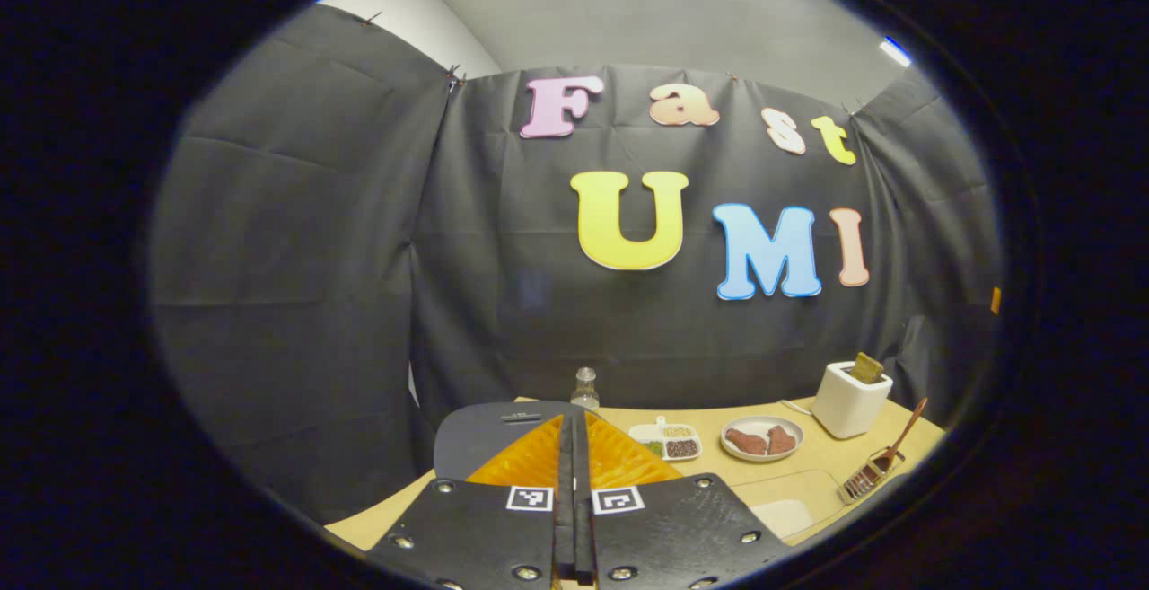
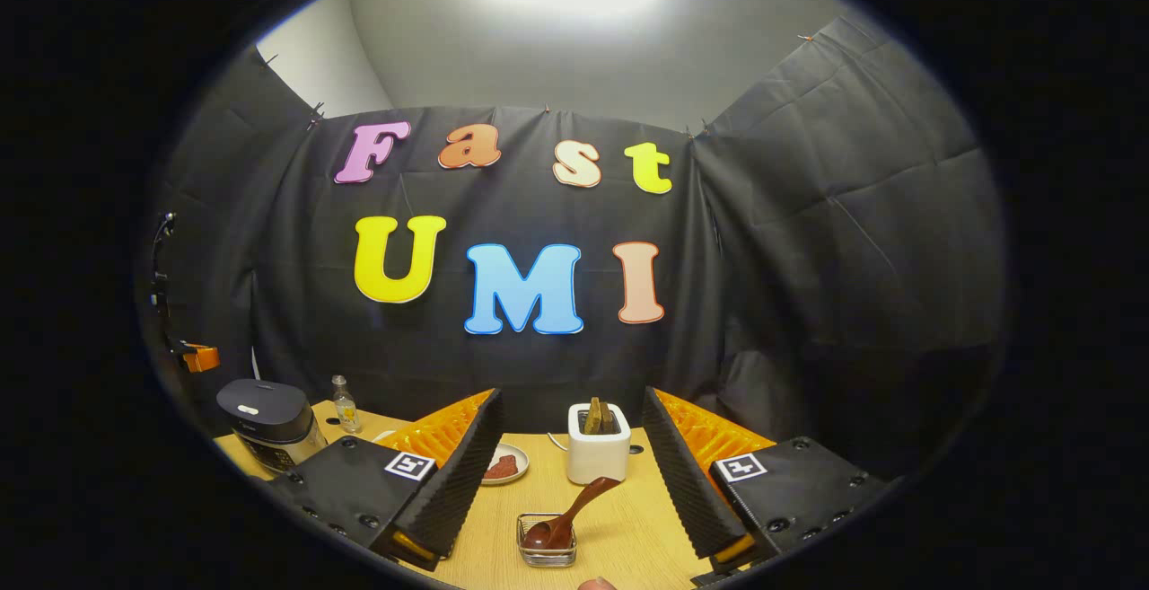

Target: Close the left gripper, press the button to open the rice cooker; take a wooden spoon from the chopstick holder with the right hand, scoop a spoonful of rice and pour it into the rice cooker, then put the wooden spoon back into the chopstick holder.

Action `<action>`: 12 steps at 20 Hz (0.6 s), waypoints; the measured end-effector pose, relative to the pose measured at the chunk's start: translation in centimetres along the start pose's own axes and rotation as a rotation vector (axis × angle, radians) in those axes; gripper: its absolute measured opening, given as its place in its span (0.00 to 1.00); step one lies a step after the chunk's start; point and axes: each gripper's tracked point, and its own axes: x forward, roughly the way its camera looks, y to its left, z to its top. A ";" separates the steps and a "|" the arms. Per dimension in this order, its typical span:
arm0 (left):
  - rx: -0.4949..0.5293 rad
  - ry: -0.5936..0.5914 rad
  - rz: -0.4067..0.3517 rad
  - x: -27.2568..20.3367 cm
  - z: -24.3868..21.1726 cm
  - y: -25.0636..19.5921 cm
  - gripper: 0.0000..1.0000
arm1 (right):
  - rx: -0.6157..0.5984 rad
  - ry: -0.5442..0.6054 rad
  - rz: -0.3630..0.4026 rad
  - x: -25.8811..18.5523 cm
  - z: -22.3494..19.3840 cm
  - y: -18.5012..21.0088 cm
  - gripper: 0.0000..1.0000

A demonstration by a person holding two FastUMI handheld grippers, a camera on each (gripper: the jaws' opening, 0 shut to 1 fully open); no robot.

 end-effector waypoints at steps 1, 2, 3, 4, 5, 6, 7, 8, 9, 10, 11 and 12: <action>-0.004 0.021 -0.004 0.7 -1.1 0.3 0.01 | -0.006 0.004 -0.007 0.2 -0.1 0.2 0.97; -0.009 0.043 -0.009 1.4 -2.2 0.5 0.01 | -0.011 0.008 -0.013 0.4 -0.2 0.4 0.97; -0.014 0.065 -0.013 2.1 -3.5 0.7 0.01 | -0.014 0.014 -0.018 0.6 -0.3 0.6 0.97; -0.016 0.082 -0.014 2.7 -4.3 0.9 0.00 | -0.017 0.020 -0.023 0.6 -0.5 0.8 0.97; -0.017 0.099 -0.014 3.2 -5.3 1.2 0.00 | -0.021 0.025 -0.026 0.7 -0.5 1.0 0.97; -0.018 0.116 -0.015 3.7 -6.1 1.4 0.00 | -0.026 0.030 -0.029 0.8 -0.6 1.2 0.97; -0.021 0.131 -0.016 4.1 -6.8 1.6 0.01 | -0.031 0.033 -0.030 0.9 -0.7 1.5 0.96; -0.024 0.144 -0.018 4.6 -7.5 1.7 0.01 | -0.037 0.036 -0.031 0.9 -0.7 1.7 0.98; -0.026 0.156 -0.018 5.0 -8.2 1.8 0.01 | -0.042 0.037 -0.031 1.0 -0.7 1.8 0.97; -0.028 0.167 -0.019 5.2 -8.7 1.9 0.01 | -0.047 0.038 -0.032 1.1 -0.6 2.0 0.97; -0.031 0.177 -0.019 5.3 -9.5 1.9 0.01 | -0.050 0.038 -0.032 1.3 -0.5 2.2 0.96; -0.035 0.188 -0.021 5.4 -10.0 1.8 0.01 | -0.052 0.038 -0.031 1.2 -0.5 2.3 0.98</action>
